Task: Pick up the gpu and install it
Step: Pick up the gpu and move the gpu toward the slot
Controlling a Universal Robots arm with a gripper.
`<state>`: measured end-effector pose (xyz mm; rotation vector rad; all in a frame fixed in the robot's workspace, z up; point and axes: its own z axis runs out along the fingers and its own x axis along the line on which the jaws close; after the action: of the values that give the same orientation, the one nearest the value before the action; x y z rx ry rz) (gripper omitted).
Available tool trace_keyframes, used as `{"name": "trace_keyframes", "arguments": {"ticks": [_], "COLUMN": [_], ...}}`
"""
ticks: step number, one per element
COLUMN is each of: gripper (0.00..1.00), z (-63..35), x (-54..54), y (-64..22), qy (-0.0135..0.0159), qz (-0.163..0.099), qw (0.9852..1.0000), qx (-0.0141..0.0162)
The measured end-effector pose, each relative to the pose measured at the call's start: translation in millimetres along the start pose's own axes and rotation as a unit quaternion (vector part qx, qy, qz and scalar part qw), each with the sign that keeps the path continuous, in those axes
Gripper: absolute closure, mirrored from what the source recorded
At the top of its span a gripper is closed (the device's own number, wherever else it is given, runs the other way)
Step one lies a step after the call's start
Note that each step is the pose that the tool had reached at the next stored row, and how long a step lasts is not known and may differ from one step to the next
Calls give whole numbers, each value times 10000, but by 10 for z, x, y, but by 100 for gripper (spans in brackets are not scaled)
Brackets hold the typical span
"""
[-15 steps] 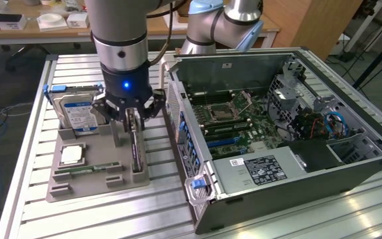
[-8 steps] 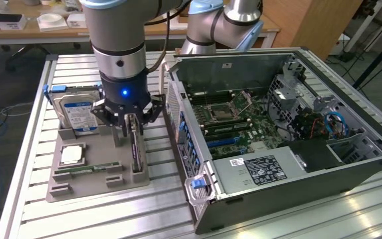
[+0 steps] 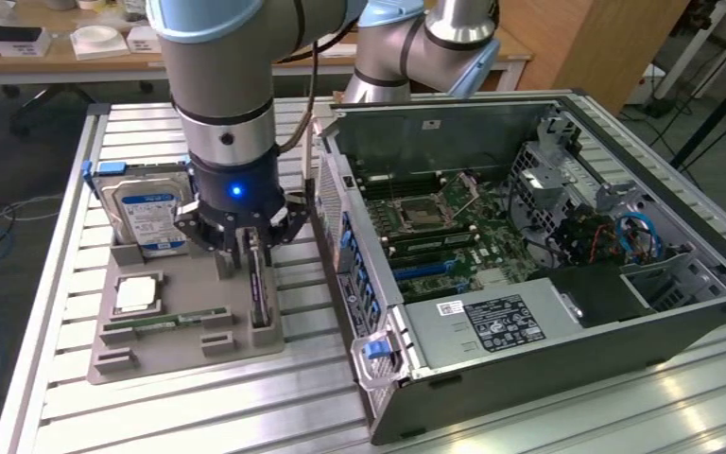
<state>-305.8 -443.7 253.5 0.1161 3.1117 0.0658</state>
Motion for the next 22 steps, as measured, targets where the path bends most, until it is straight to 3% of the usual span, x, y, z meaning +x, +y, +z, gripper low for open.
{"name": "trace_keyframes", "arguments": {"ticks": [9, 22], "gripper": [59, 59], "z": [146, 153], "x": [-1, -5], "y": [-7, -7], "qy": [0, 0], "qz": [-3, -3], "qw": [10000, 10000], "qx": [0, 0]}}
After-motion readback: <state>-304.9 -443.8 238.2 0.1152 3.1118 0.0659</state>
